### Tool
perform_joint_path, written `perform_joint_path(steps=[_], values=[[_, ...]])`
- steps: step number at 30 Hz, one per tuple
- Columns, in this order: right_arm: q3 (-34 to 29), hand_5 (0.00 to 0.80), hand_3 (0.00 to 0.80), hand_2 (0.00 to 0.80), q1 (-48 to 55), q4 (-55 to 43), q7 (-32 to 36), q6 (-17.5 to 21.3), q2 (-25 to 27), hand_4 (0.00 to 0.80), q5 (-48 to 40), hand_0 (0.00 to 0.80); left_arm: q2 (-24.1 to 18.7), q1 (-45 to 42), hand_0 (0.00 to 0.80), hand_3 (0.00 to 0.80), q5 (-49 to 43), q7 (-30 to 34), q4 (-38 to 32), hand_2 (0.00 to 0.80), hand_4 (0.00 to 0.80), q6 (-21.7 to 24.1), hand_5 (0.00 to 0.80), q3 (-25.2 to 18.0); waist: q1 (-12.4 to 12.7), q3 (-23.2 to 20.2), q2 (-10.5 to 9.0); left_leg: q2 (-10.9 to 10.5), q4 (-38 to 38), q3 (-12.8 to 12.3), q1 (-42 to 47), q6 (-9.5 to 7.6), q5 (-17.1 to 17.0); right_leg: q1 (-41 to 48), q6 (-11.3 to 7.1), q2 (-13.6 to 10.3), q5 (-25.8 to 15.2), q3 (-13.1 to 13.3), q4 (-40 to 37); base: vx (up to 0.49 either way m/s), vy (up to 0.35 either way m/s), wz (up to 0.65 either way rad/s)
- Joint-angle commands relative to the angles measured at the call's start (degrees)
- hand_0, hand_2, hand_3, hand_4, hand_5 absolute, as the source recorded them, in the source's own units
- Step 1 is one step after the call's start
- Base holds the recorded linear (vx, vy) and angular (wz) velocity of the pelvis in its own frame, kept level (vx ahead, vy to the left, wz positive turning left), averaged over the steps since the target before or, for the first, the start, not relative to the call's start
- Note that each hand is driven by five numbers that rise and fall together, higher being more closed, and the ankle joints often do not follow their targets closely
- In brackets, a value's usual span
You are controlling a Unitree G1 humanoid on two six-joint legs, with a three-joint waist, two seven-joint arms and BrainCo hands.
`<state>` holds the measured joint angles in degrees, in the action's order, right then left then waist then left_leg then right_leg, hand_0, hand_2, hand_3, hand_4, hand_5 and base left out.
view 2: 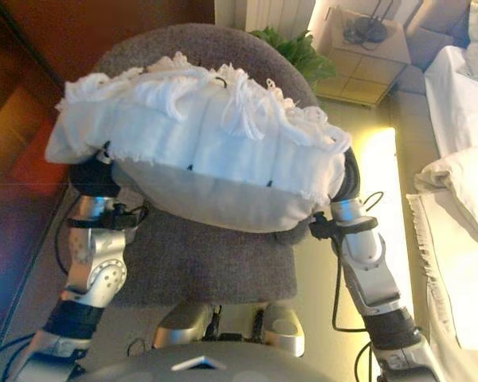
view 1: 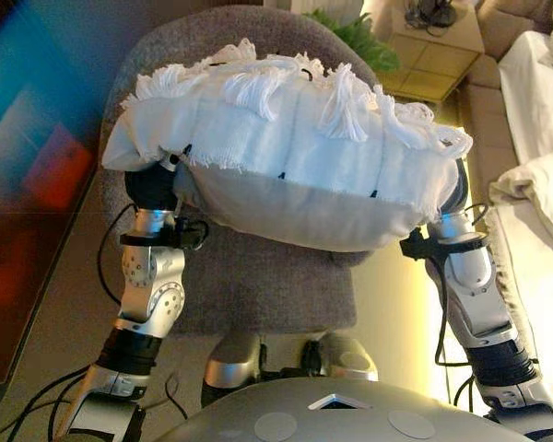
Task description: Pick up the cushion and take it to the sofa
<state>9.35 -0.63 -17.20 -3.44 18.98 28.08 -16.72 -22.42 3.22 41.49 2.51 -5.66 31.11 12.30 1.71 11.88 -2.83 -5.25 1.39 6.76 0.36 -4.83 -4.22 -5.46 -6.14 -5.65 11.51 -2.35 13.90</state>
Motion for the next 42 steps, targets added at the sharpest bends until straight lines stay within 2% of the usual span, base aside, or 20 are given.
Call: perform_joint_path(steps=[1, 2, 8, 13, 16, 18, 19, 20, 22, 24, 27, 31, 34, 37, 42], values=[[1.50, 0.800, 0.800, 0.800, -2.20, -3.35, 2.06, 5.50, 0.11, 0.800, -1.90, 0.800, 1.44, -0.86, 0.800, 0.800, -1.46, 6.76, -7.11, 0.800, 0.800, 2.47, 0.800, 6.20, -2.06, -6.63, -0.59, 3.55, -4.62, -5.07, 3.83, 3.07, 12.46, 0.81, -1.46, -0.20, -13.64, 2.82, -9.92, 0.355, -0.100, 0.80], [1.37, 0.800, 0.800, 0.800, -2.45, -3.30, 2.18, 4.79, 0.34, 0.800, -2.49, 0.800, 1.38, -1.16, 0.800, 0.800, -1.74, 6.43, -7.30, 0.800, 0.800, 2.63, 0.800, 6.60, -2.25, -6.91, -0.67, 3.85, -4.37, -4.57, 4.56, 3.02, 12.97, 0.95, -1.56, 0.14, -13.46, 3.76, -9.75, 0.342, -0.114, 0.96], [1.14, 0.800, 0.800, 0.800, -2.77, -3.58, 4.96, 1.46, 1.57, 0.800, -6.18, 0.800, 1.33, -3.26, 0.800, 0.800, -2.57, 1.77, -7.70, 0.800, 0.800, 2.48, 0.800, 6.68, -0.98, -8.25, -1.46, 5.09, -3.47, -3.53, 6.19, 4.05, 13.59, 5.27, -1.01, -0.34, -12.70, 0.88, -14.54, 0.274, -0.156, 0.62], [5.41, 0.800, 0.800, 0.800, -3.07, -1.65, 3.88, -1.11, 0.51, 0.800, -6.92, 0.800, 1.56, -5.32, 0.800, 0.800, -5.47, -1.88, -5.47, 0.800, 0.800, 1.93, 0.800, 5.29, 0.55, -8.02, -1.57, 6.61, -4.87, -3.74, 5.74, 5.50, 12.98, 7.76, 0.31, 0.37, -12.22, -0.60, -17.08, 0.157, -0.192, 0.15], [7.60, 0.800, 0.800, 0.800, -2.82, 1.45, 4.14, -1.89, -0.73, 0.800, -6.61, 0.800, 2.05, -5.81, 0.800, 0.800, -6.37, -3.52, -2.42, 0.800, 0.800, 1.64, 0.800, 5.05, 0.87, -7.28, -1.38, 6.82, -13.59, -3.53, 1.94, 7.10, 9.36, 8.82, 1.85, 1.08, -11.47, -0.79, -17.46, 0.085, -0.140, 0.01], [9.08, 0.800, 0.800, 0.800, -2.47, 4.53, 3.27, -1.37, -1.59, 0.800, -5.08, 0.800, 2.33, -5.91, 0.800, 0.800, -5.98, -2.26, -0.58, 0.800, 0.800, 1.27, 0.800, 4.89, 1.28, -6.04, -1.35, 6.70, -18.50, -4.87, -1.63, 7.85, 8.49, 9.91, 2.52, 0.97, -11.20, -1.92, -17.80, 0.081, -0.079, 0.10], [9.57, 0.800, 0.800, 0.800, -2.73, 6.55, 2.30, -1.33, -2.09, 0.800, -4.26, 0.800, 2.60, -5.66, 0.800, 0.800, -5.78, -1.62, 0.80, 0.800, 0.800, 1.13, 0.800, 5.26, 1.33, -5.48, -1.17, 7.44, -16.62, -6.37, -1.46, 8.15, 8.52, 10.62, 2.43, 0.88, -10.98, -3.14, -17.97, 0.163, 0.005, 0.34], [9.71, 0.800, 0.800, 0.800, -3.20, 9.43, 1.48, -1.08, -2.47, 0.800, -3.86, 0.800, 3.00, -5.13, 0.800, 0.800, -5.99, -0.74, 2.81, 0.800, 0.800, 0.93, 0.800, 5.87, 1.19, -5.18, -0.68, 7.91, -11.45, -7.63, -0.31, 8.10, 9.04, 10.99, 2.04, 0.67, -10.75, -4.65, -18.13, 0.173, 0.049, 0.42], [9.97, 0.800, 0.800, 0.800, -3.58, 11.66, 0.79, -0.70, -2.52, 0.800, -3.39, 0.800, 2.95, -3.86, 0.800, 0.800, -6.77, -0.69, 4.79, 0.800, 0.800, 0.50, 0.800, 7.24, 1.00, -4.80, 0.21, 7.57, -5.32, -7.49, 0.24, 7.94, 8.31, 10.83, 1.61, 0.73, -10.49, -5.45, -18.00, 0.122, 0.084, 0.45], [10.27, 0.800, 0.800, 0.800, -6.53, 15.69, -0.66, -0.33, -2.18, 0.800, -4.18, 0.800, 2.88, 0.34, 0.800, 0.800, -7.91, -2.75, 8.88, 0.800, 0.800, 0.95, 0.800, 9.12, 0.89, -4.03, 0.34, 7.00, -5.33, -6.40, -1.73, 7.97, 8.25, 9.19, 1.68, 0.56, -10.54, -5.26, -17.69, 0.020, 0.080, 0.28], [10.47, 0.800, 0.800, 0.800, -11.34, 23.81, -1.91, 0.49, -3.17, 0.800, -4.72, 0.800, 3.75, 6.74, 0.800, 0.800, -9.98, -3.89, 15.21, 0.800, 0.800, 1.73, 0.800, 10.73, 0.34, -3.25, 0.28, 6.82, -4.11, -6.93, -2.19, 7.63, 8.06, 7.23, 1.32, 0.22, -10.99, -5.65, -17.49, 0.069, 0.058, 0.08], [11.79, 0.800, 0.800, 0.800, -22.86, 35.24, -3.63, 1.43, -6.72, 0.800, -6.02, 0.800, 4.84, 16.93, 0.800, 0.800, -14.82, -7.61, 22.80, 0.800, 0.800, 3.57, 0.800, 13.02, 0.21, -0.56, -0.63, 6.83, -4.13, -7.46, -4.27, 7.75, 8.74, 3.91, 0.73, -0.49, -12.40, -5.34, -18.25, -0.032, 0.006, 0.08], [13.35, 0.800, 0.800, 0.800, -29.68, 38.44, -6.00, 0.93, -8.05, 0.800, -6.53, 0.800, 4.57, 23.17, 0.800, 0.800, -15.41, -8.81, 27.69, 0.800, 0.800, 4.07, 0.800, 13.34, 0.03, 1.56, -1.45, 6.87, -4.17, -8.23, -5.96, 7.43, 9.10, 1.28, -0.10, -1.01, -13.01, -4.72, -17.94, -0.086, -0.033, -0.04], [14.02, 0.800, 0.800, 0.800, -36.13, 42.86, -7.51, 2.24, -8.81, 0.800, -7.87, 0.800, 4.01, 29.15, 0.800, 0.800, -15.36, -8.14, 33.49, 0.800, 0.800, 4.96, 0.800, 13.16, -0.14, 4.21, -2.12, 7.01, -5.41, -8.70, -8.90, 7.25, 9.45, -1.60, -0.51, -1.20, -13.10, -3.95, -16.50, -0.099, -0.075, -0.02], [14.54, 0.800, 0.800, 0.800, -43.10, 48.66, -10.02, 1.20, -9.43, 0.800, -10.51, 0.800, 4.72, 36.92, 0.800, 0.800, -16.04, -8.03, 41.79, 0.800, 0.800, 5.14, 0.800, 13.76, -0.77, 6.97, -2.13, 6.66, -7.26, -9.02, -12.42, 7.24, 9.82, -4.12, -0.70, -1.15, -13.19, -2.05, -15.72, -0.051, -0.009, 0.02]])
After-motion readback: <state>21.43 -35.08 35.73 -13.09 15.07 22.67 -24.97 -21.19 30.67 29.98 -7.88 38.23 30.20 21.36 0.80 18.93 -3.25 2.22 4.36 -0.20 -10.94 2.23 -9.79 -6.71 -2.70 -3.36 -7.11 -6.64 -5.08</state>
